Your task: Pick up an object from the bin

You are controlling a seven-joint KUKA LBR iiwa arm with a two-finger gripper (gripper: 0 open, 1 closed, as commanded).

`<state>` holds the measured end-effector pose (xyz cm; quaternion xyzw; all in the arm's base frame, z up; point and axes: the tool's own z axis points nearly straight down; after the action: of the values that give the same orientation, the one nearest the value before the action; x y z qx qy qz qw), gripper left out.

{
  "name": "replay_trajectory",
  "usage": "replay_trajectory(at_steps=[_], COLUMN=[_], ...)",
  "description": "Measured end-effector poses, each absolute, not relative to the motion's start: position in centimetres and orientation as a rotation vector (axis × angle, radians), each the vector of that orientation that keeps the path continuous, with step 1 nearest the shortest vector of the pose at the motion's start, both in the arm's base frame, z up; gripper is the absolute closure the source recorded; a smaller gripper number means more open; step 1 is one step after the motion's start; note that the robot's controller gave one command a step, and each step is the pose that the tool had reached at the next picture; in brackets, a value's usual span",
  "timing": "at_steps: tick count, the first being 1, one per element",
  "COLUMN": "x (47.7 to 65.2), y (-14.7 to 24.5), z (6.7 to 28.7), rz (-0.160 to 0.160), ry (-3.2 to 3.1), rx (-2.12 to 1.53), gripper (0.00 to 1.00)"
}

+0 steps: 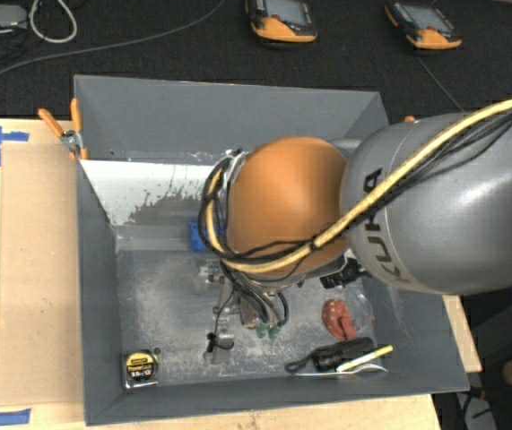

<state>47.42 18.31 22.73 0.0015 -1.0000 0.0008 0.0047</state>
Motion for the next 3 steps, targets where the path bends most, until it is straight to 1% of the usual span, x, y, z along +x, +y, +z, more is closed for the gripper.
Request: replay_trajectory(at_steps=[1, 2, 3], x=[47.6, 47.4, 47.4], y=[18.2, 15.8, 8.7], z=[23.1, 16.9, 15.9], rz=[0.0, -0.001, -0.002], ry=[-3.139, -3.131, -3.028], rx=[-0.004, 0.236, 0.836], gripper=[0.0, 0.0, 0.0])
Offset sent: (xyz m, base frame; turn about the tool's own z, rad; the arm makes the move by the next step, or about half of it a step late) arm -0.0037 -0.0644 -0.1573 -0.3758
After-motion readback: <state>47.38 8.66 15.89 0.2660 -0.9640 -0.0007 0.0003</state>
